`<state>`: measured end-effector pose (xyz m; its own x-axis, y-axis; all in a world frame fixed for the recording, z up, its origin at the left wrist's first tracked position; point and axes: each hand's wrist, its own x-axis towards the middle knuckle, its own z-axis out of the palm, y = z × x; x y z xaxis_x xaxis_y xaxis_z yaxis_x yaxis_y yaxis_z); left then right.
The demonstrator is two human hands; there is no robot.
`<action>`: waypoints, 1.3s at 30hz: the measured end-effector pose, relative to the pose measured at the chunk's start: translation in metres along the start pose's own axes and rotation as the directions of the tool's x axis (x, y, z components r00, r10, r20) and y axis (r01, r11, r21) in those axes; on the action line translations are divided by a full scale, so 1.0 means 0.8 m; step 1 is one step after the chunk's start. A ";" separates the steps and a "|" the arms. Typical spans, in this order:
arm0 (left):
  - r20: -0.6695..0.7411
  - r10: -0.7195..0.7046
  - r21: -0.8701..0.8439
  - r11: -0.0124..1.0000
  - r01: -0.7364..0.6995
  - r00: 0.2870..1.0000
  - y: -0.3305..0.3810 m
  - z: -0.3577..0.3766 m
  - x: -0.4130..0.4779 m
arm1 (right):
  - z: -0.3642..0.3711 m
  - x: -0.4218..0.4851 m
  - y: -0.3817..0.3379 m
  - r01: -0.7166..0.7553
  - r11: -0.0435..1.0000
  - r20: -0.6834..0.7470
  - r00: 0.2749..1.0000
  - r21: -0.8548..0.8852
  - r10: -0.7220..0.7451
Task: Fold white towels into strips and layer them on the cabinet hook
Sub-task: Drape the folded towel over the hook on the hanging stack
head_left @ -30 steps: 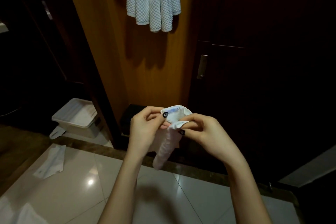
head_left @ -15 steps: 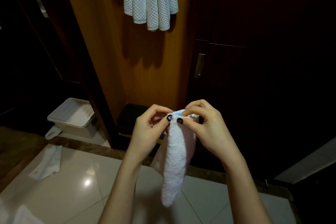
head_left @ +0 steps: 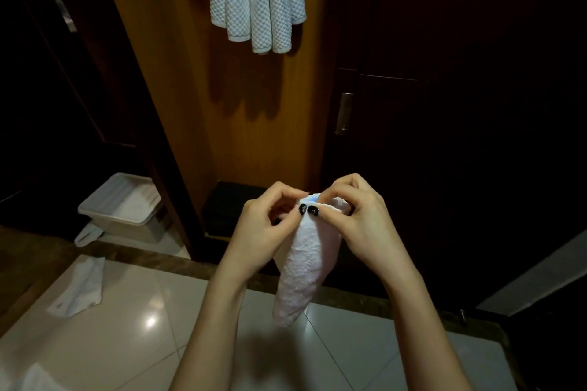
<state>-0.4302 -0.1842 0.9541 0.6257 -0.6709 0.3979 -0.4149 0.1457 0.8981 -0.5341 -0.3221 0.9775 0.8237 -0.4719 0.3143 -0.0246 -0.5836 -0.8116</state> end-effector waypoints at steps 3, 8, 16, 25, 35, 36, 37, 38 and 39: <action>-0.040 -0.002 0.052 0.999 0.004 0.999 -0.002 -0.003 0.001 | -0.010 0.008 0.007 0.002 0.988 0.112 0.994 -0.156 0.016; -0.087 -0.013 0.046 0.999 0.017 0.996 -0.006 -0.016 0.005 | -0.038 0.028 -0.007 0.125 0.980 0.460 0.887 -0.153 -0.041; -0.118 0.025 0.027 0.999 -0.022 0.993 0.001 -0.005 0.016 | -0.024 0.028 0.002 0.106 0.992 0.208 0.974 -0.064 -0.091; -0.123 -0.103 -0.267 0.961 0.066 0.987 -0.009 0.022 0.034 | -0.046 0.079 -0.005 0.136 0.959 -0.028 0.991 0.248 -0.133; -0.187 0.038 0.226 0.974 0.005 0.982 -0.016 0.046 0.074 | -0.081 0.150 -0.021 0.191 0.944 -0.076 0.981 0.269 -0.177; -0.186 0.079 0.260 0.965 -0.029 0.979 -0.012 0.045 0.080 | -0.086 0.155 -0.023 0.200 0.937 -0.087 0.979 0.286 -0.182; -0.205 0.129 0.286 0.956 -0.067 0.970 -0.008 0.042 0.086 | -0.091 0.161 -0.025 0.211 0.931 -0.102 0.977 0.298 -0.189; -0.227 0.176 0.295 0.950 -0.104 0.958 -0.003 0.040 0.094 | -0.097 0.166 -0.028 0.225 0.926 -0.116 0.973 0.304 -0.198; -0.237 0.212 0.298 0.945 -0.137 0.948 0.003 0.038 0.100 | -0.102 0.172 -0.032 0.238 0.921 -0.126 0.970 0.309 -0.209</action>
<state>-0.4011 -0.2597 0.9821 0.6619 -0.4327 0.6121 -0.6744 0.0126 0.7382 -0.4662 -0.4259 1.0816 0.7329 -0.4187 0.5361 0.3488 -0.4453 -0.8247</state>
